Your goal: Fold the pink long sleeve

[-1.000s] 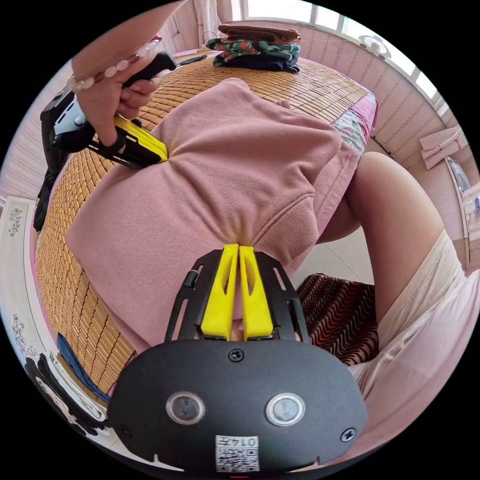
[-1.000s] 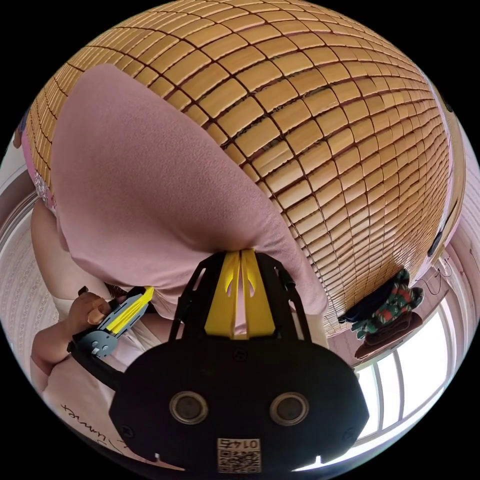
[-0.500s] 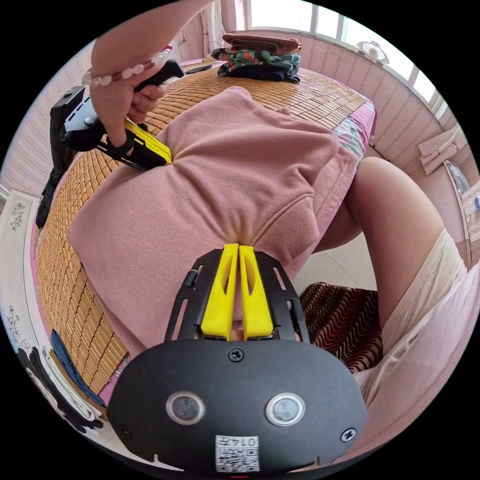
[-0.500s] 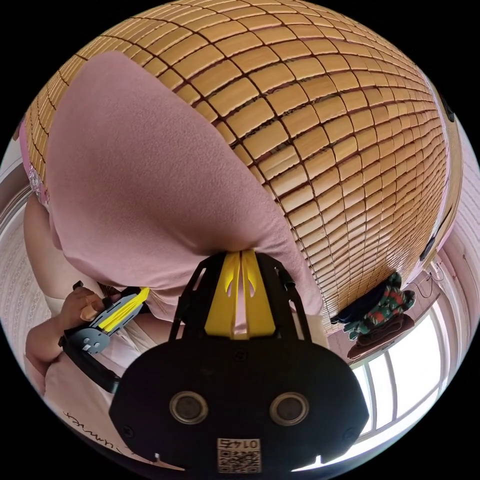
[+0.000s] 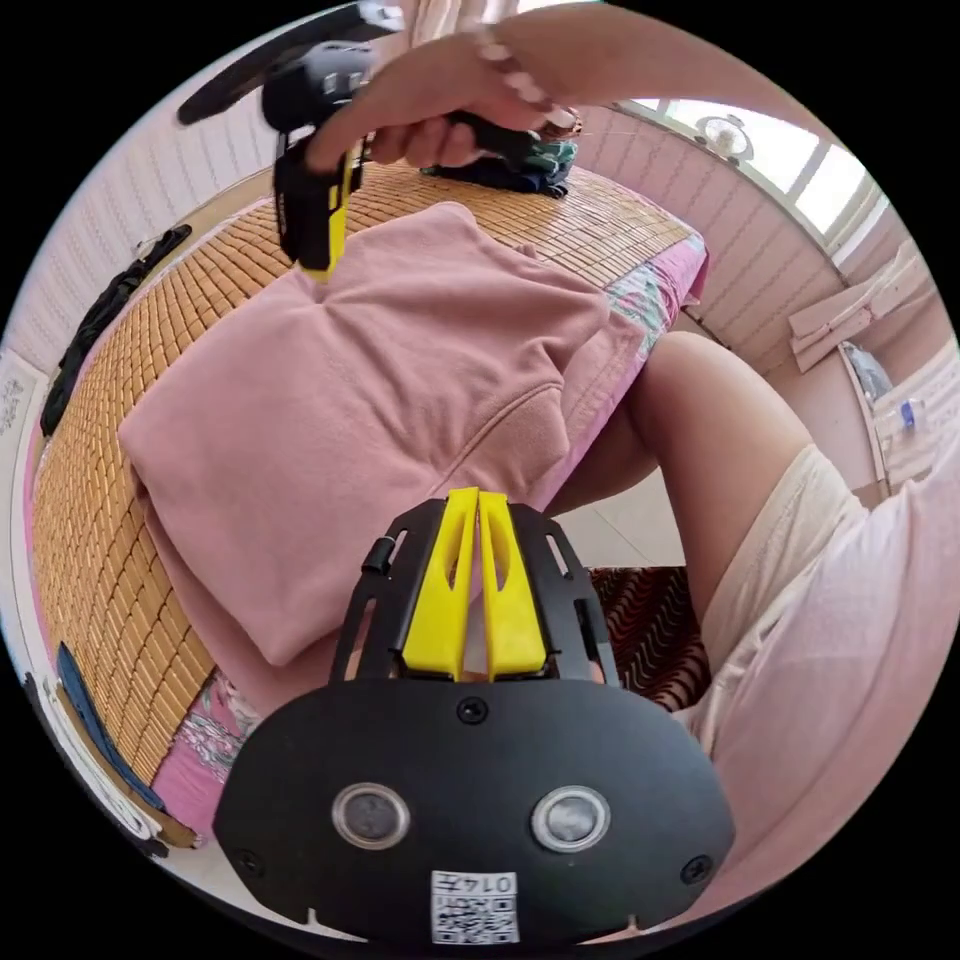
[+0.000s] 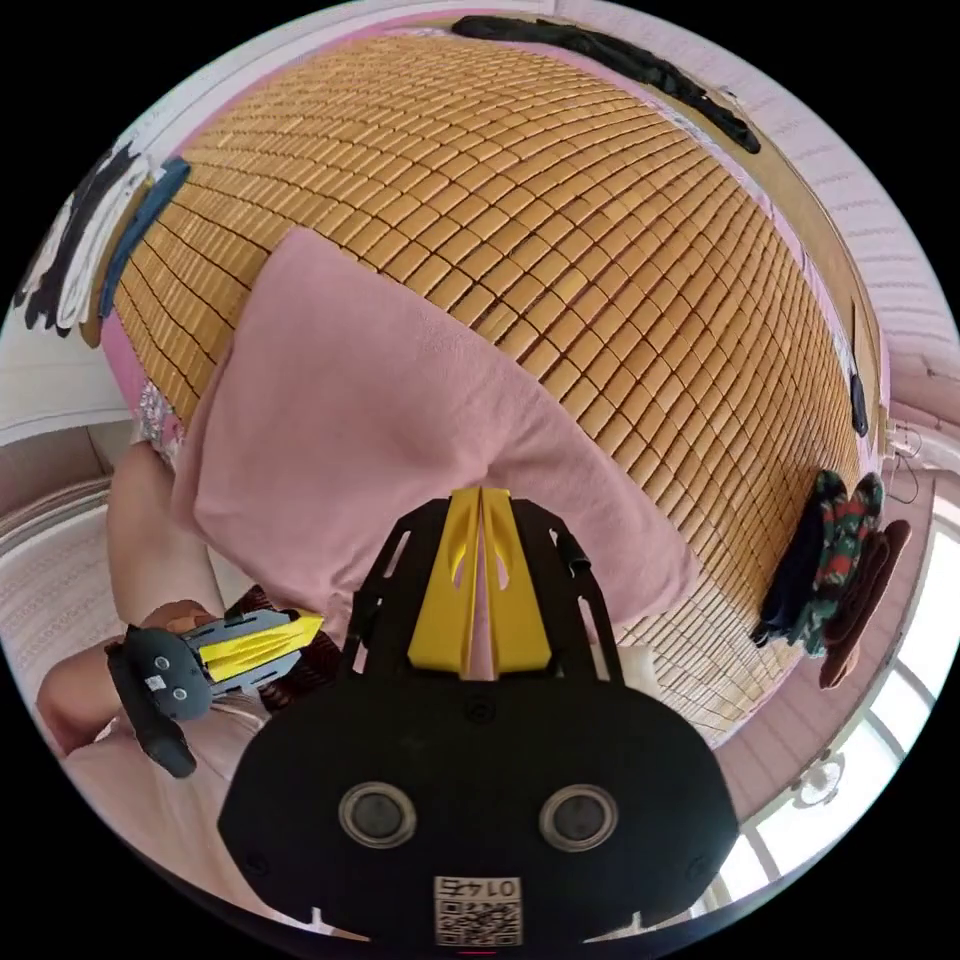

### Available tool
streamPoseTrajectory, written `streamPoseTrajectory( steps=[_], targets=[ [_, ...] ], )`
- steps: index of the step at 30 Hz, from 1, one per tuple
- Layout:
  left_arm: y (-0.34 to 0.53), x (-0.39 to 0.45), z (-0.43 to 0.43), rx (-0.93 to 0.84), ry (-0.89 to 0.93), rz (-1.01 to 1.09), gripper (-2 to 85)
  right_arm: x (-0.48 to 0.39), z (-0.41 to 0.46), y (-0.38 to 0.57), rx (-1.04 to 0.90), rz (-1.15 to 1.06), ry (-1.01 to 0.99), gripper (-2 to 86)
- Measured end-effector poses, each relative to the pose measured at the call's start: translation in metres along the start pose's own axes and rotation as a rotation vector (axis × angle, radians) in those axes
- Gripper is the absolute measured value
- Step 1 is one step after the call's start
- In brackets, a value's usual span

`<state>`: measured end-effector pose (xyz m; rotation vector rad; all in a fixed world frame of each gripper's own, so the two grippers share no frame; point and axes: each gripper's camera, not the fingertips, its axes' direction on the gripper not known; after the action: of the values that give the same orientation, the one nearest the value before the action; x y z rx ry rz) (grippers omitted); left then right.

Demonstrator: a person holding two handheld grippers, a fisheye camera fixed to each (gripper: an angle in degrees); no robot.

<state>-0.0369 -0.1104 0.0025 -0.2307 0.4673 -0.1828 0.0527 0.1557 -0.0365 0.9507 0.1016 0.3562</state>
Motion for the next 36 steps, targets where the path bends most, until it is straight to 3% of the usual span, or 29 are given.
streamPoseTrajectory(
  steps=[3,8,11,13,24,29,32,36],
  targets=[
    [0.024,0.002,-0.016,0.081,0.068,-0.095,-0.9,0.028,0.022,0.099,0.116,0.107,-0.148,-0.7],
    [0.043,0.037,-0.031,0.141,-0.046,-0.069,0.1,0.078,0.099,0.273,0.181,0.466,-0.177,4.7],
    [0.046,0.057,-0.033,0.173,-0.079,-0.024,3.8,0.096,0.132,0.332,0.249,0.594,-0.26,12.1],
    [0.044,0.065,-0.034,0.19,-0.066,0.009,6.8,0.104,0.15,0.35,0.246,0.625,-0.273,12.5],
    [0.019,0.089,-0.027,0.159,-0.098,0.113,15.2,0.132,0.238,0.393,0.11,0.493,-0.198,3.9],
    [-0.008,0.095,-0.016,0.189,-0.131,0.166,17.4,0.142,0.221,0.442,0.331,0.386,-0.479,1.6],
    [-0.027,0.096,-0.007,0.226,-0.14,0.182,18.0,0.135,0.207,0.451,0.401,0.263,-0.545,1.5],
    [-0.039,0.091,0.01,0.163,-0.216,0.195,9.4,0.134,0.207,0.458,0.429,0.201,-0.593,2.2]
  ],
)
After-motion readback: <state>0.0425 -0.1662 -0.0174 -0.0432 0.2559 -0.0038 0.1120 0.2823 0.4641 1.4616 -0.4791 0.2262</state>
